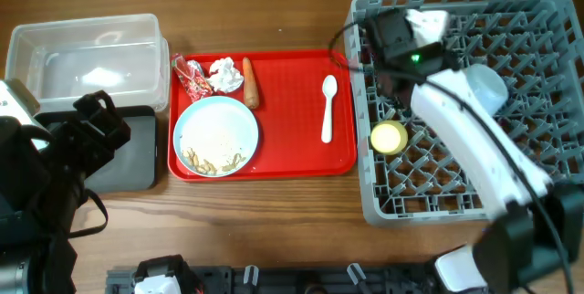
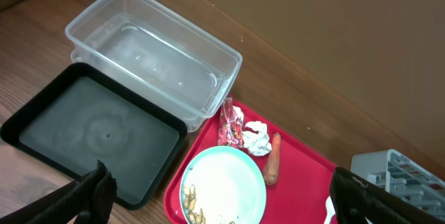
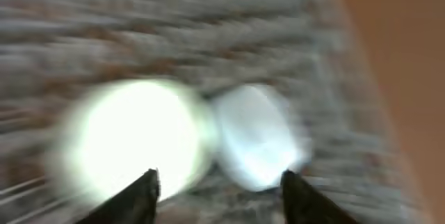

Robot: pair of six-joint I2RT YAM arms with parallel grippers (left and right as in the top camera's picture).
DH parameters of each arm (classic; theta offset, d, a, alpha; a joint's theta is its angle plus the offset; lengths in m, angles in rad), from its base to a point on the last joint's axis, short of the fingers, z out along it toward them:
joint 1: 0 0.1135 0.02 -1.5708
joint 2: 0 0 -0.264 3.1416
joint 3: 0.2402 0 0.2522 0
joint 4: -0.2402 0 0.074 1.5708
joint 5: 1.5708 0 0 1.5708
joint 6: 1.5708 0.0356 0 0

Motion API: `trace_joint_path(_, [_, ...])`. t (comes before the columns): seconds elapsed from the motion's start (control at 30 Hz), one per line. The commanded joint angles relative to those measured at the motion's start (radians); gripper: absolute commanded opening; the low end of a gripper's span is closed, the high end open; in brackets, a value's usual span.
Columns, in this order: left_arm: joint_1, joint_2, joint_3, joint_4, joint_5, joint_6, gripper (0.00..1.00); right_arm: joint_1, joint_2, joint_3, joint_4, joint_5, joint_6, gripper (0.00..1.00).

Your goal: Sort waste into correct bins and load items into the dishwasher rack

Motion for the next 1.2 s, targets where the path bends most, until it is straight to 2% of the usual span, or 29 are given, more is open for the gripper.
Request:
trace_joint_path(0.0, [0.005, -0.002, 0.0, 0.003, -0.016, -0.016, 1.0, 0.129, -0.043, 0.025, 0.062, -0.657, 0.003, 0.53])
trace_joint_path(0.07, [0.005, -0.002, 0.0, 0.003, -0.017, -0.016, 1.0, 0.183, 0.001, 0.019, 0.104, -0.719, 0.108, 0.53])
trace_joint_path(0.13, [0.005, -0.002, 0.0, 0.003, -0.016, -0.016, 1.0, 0.209, 0.072, 0.017, 0.123, -0.685, 0.189, 0.53])
trace_joint_path(0.3, [0.005, -0.002, 0.0, 0.003, -0.017, -0.016, 1.0, 0.198, 0.316, 0.017, 0.18, -0.571, 0.28, 0.52])
trace_joint_path(0.5, [0.005, -0.002, 0.0, 0.003, -0.017, -0.016, 1.0, 0.149, 0.455, 0.017, 0.195, -0.526, 0.273, 0.54])
trace_joint_path(0.53, [0.005, -0.002, 0.0, 0.003, -0.017, -0.016, 1.0, 0.14, 0.468, 0.017, 0.196, -0.532, 0.273, 0.51])
trace_joint_path(0.6, [0.005, -0.002, 0.0, 0.003, -0.017, -0.016, 1.0, 0.135, 0.472, 0.017, 0.203, -0.554, 0.271, 0.4])
trace_joint_path(0.63, [0.005, -0.002, 0.0, 0.003, -0.016, -0.016, 1.0, 0.135, 0.472, 0.017, 0.214, -0.574, 0.25, 0.25])
trace_joint_path(0.7, [0.005, -0.002, 0.0, 0.003, -0.017, -0.016, 1.0, 0.135, 0.469, 0.018, 0.239, -0.645, 0.191, 0.12])
trace_joint_path(0.77, [0.005, -0.002, 0.0, 0.003, -0.016, -0.016, 1.0, 0.135, 0.461, 0.018, 0.231, -0.649, 0.195, 0.04])
trace_joint_path(0.87, [0.005, -0.002, 0.0, 0.003, -0.016, -0.016, 1.0, 0.129, 0.402, 0.028, 0.206, -0.647, 0.193, 0.04])
trace_joint_path(1.03, [0.005, -0.002, 0.0, 0.003, -0.016, -0.016, 1.0, 0.127, 0.199, 0.044, 0.187, -0.647, 0.094, 0.04])
trace_joint_path(1.17, [0.005, -0.002, 0.0, 0.003, -0.016, -0.016, 1.0, 0.11, 0.033, 0.044, 0.124, -0.481, 0.063, 0.04])
